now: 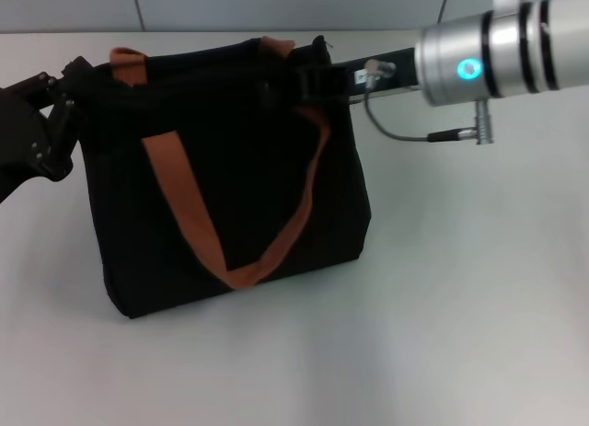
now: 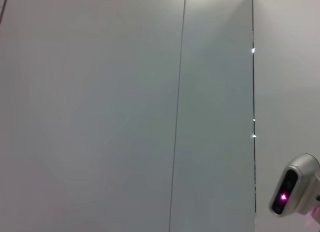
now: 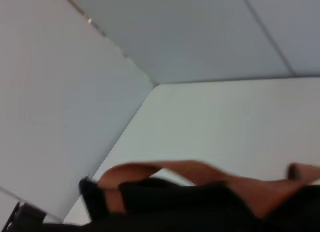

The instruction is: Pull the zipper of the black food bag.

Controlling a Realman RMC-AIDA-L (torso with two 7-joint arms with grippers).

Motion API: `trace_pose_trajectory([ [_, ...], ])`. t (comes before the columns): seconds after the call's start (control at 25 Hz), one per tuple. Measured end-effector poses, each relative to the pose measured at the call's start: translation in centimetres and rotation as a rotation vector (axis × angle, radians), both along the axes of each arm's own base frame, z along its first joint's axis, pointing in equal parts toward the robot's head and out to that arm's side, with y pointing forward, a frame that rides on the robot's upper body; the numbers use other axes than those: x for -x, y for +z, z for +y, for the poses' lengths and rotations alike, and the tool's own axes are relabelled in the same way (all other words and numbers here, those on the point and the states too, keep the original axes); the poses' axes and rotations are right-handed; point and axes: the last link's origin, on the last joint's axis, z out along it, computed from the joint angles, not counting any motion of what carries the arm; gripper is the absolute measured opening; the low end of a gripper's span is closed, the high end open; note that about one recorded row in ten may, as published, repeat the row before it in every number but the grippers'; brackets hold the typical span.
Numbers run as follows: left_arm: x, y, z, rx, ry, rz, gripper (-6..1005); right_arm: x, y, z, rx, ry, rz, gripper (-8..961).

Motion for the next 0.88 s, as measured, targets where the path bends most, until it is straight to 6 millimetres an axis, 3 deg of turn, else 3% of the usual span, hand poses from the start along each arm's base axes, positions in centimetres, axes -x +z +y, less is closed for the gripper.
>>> trace_pose_trajectory([
  [0.2,0.1,0.1,0.1,-0.002,0.008,0.005,20,-0.9,1.1,0.0,-0.022,-0.025,0.028,1],
  [0.48,0.2,0.1,0.1,-0.004,0.011,0.005,21,-0.3,2.0,-1.1,-0.024,0.033,0.147,0],
  [0.72,0.2,0.1,0.1,0.002,0.015,-0.001,38,-0.8,3.7,-2.5,-0.034,0.169,0.364,90],
  [0.88,0.2,0.1,0.2,0.008,0.018,-0.005,49,-1.9,4.6,-3.8,-0.051,0.299,0.458,262],
])
